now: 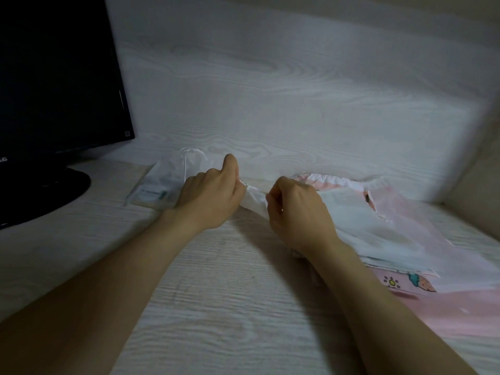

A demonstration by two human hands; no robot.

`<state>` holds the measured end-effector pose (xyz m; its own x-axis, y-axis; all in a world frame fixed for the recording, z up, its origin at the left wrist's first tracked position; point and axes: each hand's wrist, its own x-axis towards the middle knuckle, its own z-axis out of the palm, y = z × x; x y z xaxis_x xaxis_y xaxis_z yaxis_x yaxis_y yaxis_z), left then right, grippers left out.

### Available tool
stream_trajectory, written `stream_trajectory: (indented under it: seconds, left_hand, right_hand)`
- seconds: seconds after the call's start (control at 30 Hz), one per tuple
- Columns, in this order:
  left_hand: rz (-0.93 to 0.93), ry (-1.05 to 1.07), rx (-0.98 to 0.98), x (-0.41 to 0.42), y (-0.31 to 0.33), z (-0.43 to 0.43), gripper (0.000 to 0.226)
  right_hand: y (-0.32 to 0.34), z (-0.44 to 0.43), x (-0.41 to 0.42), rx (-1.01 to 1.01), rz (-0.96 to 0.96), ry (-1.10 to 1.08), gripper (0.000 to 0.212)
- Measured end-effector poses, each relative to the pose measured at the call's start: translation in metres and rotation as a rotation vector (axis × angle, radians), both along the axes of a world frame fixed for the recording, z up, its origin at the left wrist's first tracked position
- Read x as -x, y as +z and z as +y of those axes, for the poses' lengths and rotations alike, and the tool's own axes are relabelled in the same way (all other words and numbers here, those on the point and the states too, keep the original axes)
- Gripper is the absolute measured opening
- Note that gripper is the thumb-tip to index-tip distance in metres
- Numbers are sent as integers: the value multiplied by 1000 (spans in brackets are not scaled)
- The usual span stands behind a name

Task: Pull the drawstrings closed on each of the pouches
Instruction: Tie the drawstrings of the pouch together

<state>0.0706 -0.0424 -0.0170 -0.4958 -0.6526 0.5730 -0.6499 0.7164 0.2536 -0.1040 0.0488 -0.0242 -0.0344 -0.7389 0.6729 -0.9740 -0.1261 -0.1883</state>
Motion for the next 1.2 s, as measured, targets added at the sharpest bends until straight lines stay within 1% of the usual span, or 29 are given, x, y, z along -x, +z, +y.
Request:
stream_trajectory:
  seconds: [0.1,0.17,0.2,0.3,0.33,0.37,0.43,0.5,0.53,0.63,0.7,0.77,0.8,0.83,0.87,0.93,0.97,1.0,1.07,1.13,1.2]
  left_hand:
    - [-32,-16,22,-1,0,-3,12]
    - [24,-81,3,-3,-2,-6,8]
    - [71,-123,-19,-4,-4,-8,8]
    - [174,-199,-121,-5,-13,-15,39]
    - [195,-202,-170,-4,-15,-17,47]
    - [207,-201,-225,-2,-17,-18,48]
    - [245,-220,-311,3,-18,-20,38]
    - [321,-218,-392,6,-14,-17,16]
    - [387,-220,-438,8,-12,-16,6]
    - [596,-263,-595,12,-3,-12,21]
    - [723,-286,-594,15,1,-11,15]
    - [805,-277,-482,18,3,-11,8]
    - [824,-245,-413,18,4,-12,6]
    - [834,-195,-356,17,6,-13,6]
    - [832,-130,-317,15,7,-15,7]
    - [794,34,-272,9,8,-17,10]
    - [784,120,-266,5,9,-19,16]
    - [791,206,-272,1,10,-21,21]
    - [793,359,-273,-8,13,-22,27]
    - [714,473,-198,-20,14,-24,29]
    - [624,547,-132,-32,11,-30,32]
  right_hand:
    - [2,1,-6,-18,41,-84,16]
    - [-1,-1,-7,2,20,-111,12]
    - [-4,-1,-7,22,-5,-86,10]
    - [-8,2,-6,23,-197,155,6]
    - [-5,5,-8,9,-271,227,7]
    - [-2,7,-9,1,-327,268,8]
    - [4,9,-14,44,-382,300,12]
    - [8,8,-17,122,-469,325,16]
    - [11,7,-18,169,-554,339,17]
    - [19,9,-18,312,-833,326,20]
    - [20,11,-18,327,-932,305,24]
    - [17,13,-21,305,-919,316,25]
    - [14,14,-23,312,-873,322,32]
    - [10,12,-24,326,-789,305,39]
    - [4,9,-25,331,-689,263,40]
    - [-4,1,-29,297,-533,185,35]
    - [-7,-3,-32,240,-485,181,36]
    - [-11,-7,-36,142,-444,187,40]
    - [-16,-13,-44,-70,-322,229,56]
    - [-21,-18,-51,-174,-207,276,67]
    - [-23,-21,-55,-226,-145,280,72]
